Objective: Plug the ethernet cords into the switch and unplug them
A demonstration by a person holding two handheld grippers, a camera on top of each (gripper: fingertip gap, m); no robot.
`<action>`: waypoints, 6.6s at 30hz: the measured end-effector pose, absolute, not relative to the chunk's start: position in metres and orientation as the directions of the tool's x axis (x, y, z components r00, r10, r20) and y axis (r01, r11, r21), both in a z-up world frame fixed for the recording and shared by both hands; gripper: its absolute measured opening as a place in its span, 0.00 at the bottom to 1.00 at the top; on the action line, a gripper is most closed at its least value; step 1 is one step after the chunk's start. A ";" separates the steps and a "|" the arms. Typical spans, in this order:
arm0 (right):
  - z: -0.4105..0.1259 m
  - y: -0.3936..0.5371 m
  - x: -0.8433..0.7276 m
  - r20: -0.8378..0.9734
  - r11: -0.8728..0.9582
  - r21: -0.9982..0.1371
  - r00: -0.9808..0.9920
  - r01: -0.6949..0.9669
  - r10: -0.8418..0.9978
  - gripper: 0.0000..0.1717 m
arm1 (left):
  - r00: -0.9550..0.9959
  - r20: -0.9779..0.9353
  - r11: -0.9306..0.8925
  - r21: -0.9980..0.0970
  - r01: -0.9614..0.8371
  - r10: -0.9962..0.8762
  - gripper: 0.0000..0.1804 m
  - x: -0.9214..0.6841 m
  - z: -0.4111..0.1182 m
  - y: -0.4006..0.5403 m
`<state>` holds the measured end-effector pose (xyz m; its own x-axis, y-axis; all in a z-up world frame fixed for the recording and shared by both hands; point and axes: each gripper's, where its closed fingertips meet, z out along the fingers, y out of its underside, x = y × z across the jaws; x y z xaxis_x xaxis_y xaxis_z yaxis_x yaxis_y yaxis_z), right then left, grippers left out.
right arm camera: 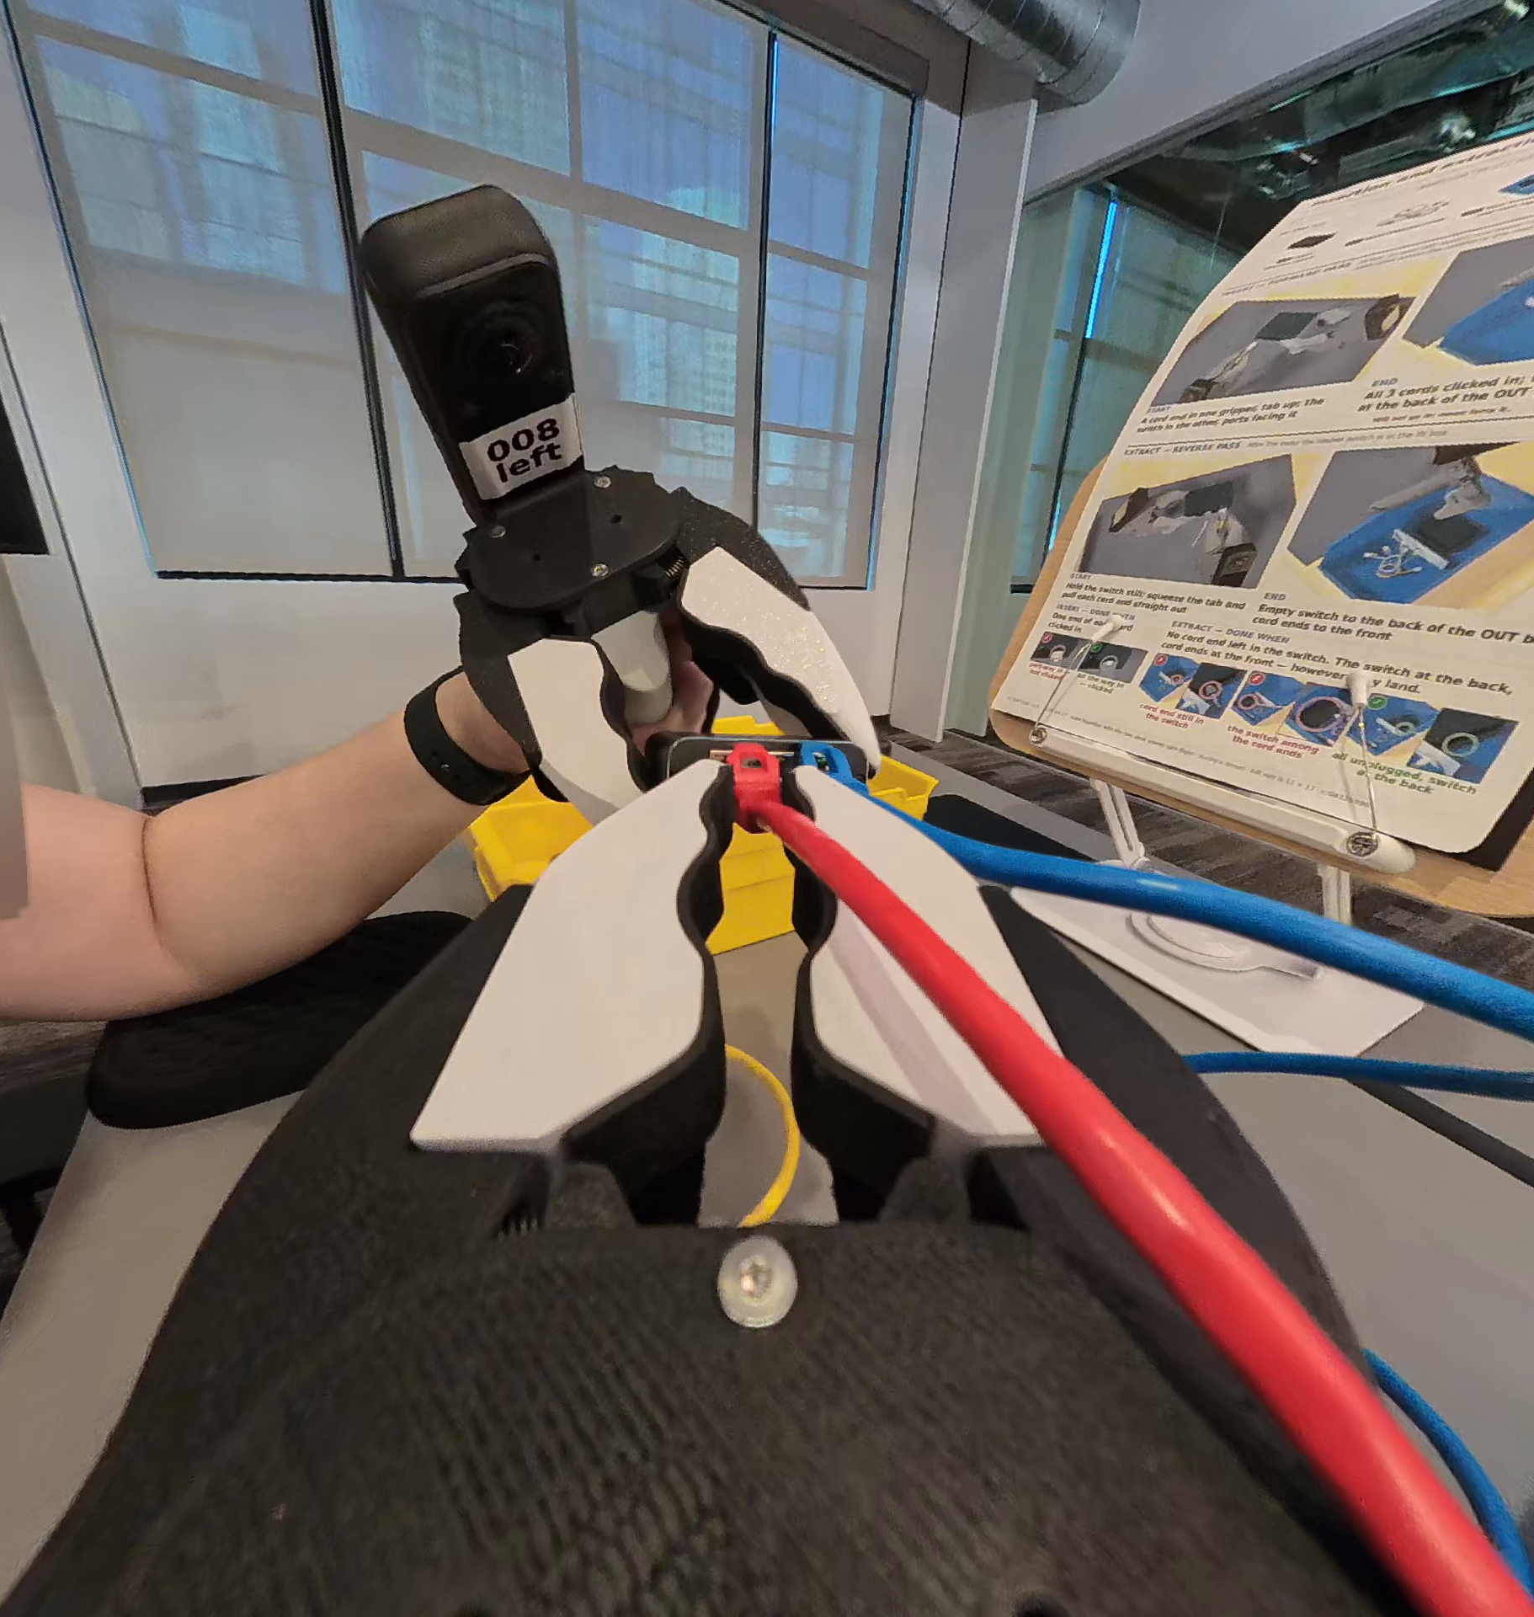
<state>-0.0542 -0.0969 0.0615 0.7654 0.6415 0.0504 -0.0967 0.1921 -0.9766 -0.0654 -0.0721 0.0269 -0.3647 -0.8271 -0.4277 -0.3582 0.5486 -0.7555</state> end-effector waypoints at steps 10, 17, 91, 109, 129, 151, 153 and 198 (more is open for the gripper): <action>0.056 -0.099 -0.055 0.058 0.157 -0.985 0.737 -0.066 0.674 0.07 | -0.384 -0.436 0.569 -0.731 -0.376 -0.814 0.33 -0.066 0.021 -0.074; 0.053 -0.101 -0.055 0.080 0.150 -0.988 0.725 -0.032 0.685 0.07 | -0.388 -0.439 0.573 -0.731 -0.371 -0.810 0.33 -0.065 0.020 -0.075; 0.089 -0.125 -0.054 -0.042 0.094 -0.990 0.840 -0.110 0.541 0.06 | 0.153 -0.988 0.944 -0.036 -0.328 0.015 0.13 -0.051 0.084 -0.087; 0.092 -0.143 -0.056 -0.060 0.026 -0.996 0.842 -0.088 0.536 0.07 | 0.157 -0.986 0.948 0.004 -0.318 0.057 0.13 -0.053 0.086 -0.111; 0.099 -0.141 -0.063 -0.016 0.036 -0.998 0.846 -0.042 0.533 0.07 | 0.171 -0.985 0.940 -0.022 -0.341 0.038 0.12 -0.056 0.094 -0.110; 0.114 -0.125 -0.072 0.191 0.109 -0.981 0.848 0.158 0.495 0.07 | 0.213 -0.976 0.952 -0.113 -0.286 -0.052 0.13 -0.062 0.105 -0.095; 0.114 -0.126 -0.071 0.182 0.108 -0.983 0.846 0.148 0.502 0.07 | 0.214 -0.976 0.952 -0.109 -0.287 -0.048 0.13 -0.061 0.105 -0.096; 0.128 -0.152 -0.088 0.213 0.151 -0.976 0.850 0.159 0.481 0.07 | 0.306 -0.950 0.955 -0.028 -0.295 0.067 0.12 -0.072 0.124 -0.126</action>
